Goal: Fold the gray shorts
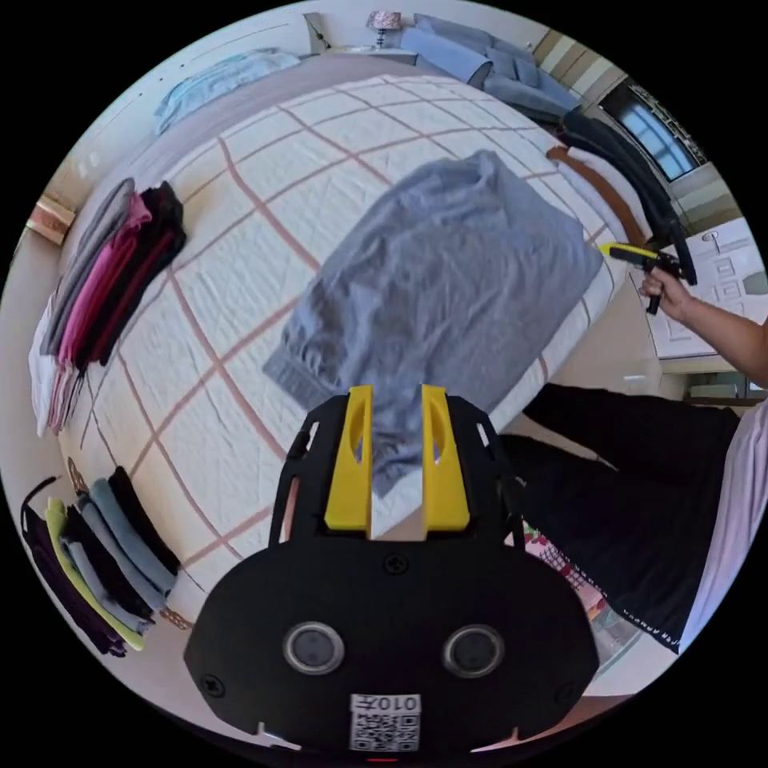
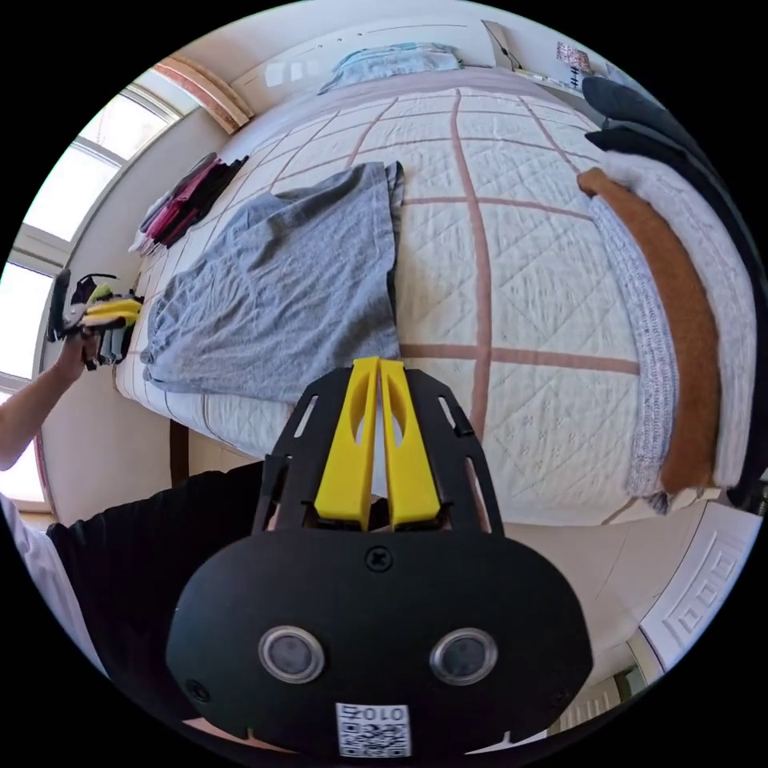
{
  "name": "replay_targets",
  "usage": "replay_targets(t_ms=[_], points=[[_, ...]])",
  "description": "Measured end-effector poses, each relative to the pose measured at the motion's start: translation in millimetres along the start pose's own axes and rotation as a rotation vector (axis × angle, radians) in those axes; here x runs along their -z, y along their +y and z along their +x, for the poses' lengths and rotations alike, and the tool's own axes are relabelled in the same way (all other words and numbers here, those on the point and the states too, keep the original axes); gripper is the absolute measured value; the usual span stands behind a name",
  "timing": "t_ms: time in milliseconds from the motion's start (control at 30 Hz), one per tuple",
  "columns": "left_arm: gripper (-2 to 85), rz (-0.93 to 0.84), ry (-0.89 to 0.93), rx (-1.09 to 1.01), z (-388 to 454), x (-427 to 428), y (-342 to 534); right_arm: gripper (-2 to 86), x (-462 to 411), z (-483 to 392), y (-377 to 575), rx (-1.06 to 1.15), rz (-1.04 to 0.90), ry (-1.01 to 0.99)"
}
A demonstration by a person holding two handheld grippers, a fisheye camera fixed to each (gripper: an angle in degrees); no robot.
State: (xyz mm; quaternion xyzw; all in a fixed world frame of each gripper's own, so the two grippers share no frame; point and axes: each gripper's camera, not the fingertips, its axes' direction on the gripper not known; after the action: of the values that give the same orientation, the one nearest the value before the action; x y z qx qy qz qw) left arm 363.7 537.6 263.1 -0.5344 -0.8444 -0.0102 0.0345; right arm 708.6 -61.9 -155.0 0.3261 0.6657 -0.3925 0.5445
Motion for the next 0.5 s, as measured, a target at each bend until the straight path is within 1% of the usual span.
replay_targets(t_ms=[33, 67, 100, 200, 233, 267, 333, 400, 500], points=[[9.7, 0.047, 0.016, -0.038, 2.6, 3.3, -36.4, 1.4, -15.8, 4.5, 4.7, -0.011, -0.048, 0.014], [9.8, 0.07, 0.025, -0.059, 4.2, 3.8, -55.4, 1.5, -17.9, 7.7, 11.5, -0.021, -0.01, 0.0], [9.9, 0.114, 0.045, -0.105, 8.4, 3.1, -95.2, 1.7, -17.1, 9.4, 14.0, -0.034, 0.0, -0.008], [10.1, 0.22, 0.129, -0.224, 25.1, -6.1, -197.2, 2.7, -8.3, 12.4, 28.1, -0.075, 0.044, 0.045], [10.1, 0.222, 0.169, -0.278, 34.7, -14.7, -236.5, 3.5, -3.7, 14.6, 33.6, -0.1, 0.078, 0.048], [10.1, 0.216, 0.185, -0.307, 40.0, -20.2, -254.7, 4.6, -1.2, 17.7, 36.9, -0.121, 0.105, 0.029], [9.9, 0.155, 0.257, -0.39, 57.7, -46.2, -315.1, 5.6, -2.9, 22.4, 39.4, -0.15, 0.13, 0.006], [9.5, 0.106, 0.323, -0.413, 64.9, -64.3, -345.7, 5.9, -10.1, 25.4, 39.8, -0.15, 0.142, -0.008], [8.6, 0.043, 0.318, -0.41, 68.9, -85.2, -372.8, 6.1, -24.1, 30.7, 38.0, -0.15, 0.153, -0.038]])
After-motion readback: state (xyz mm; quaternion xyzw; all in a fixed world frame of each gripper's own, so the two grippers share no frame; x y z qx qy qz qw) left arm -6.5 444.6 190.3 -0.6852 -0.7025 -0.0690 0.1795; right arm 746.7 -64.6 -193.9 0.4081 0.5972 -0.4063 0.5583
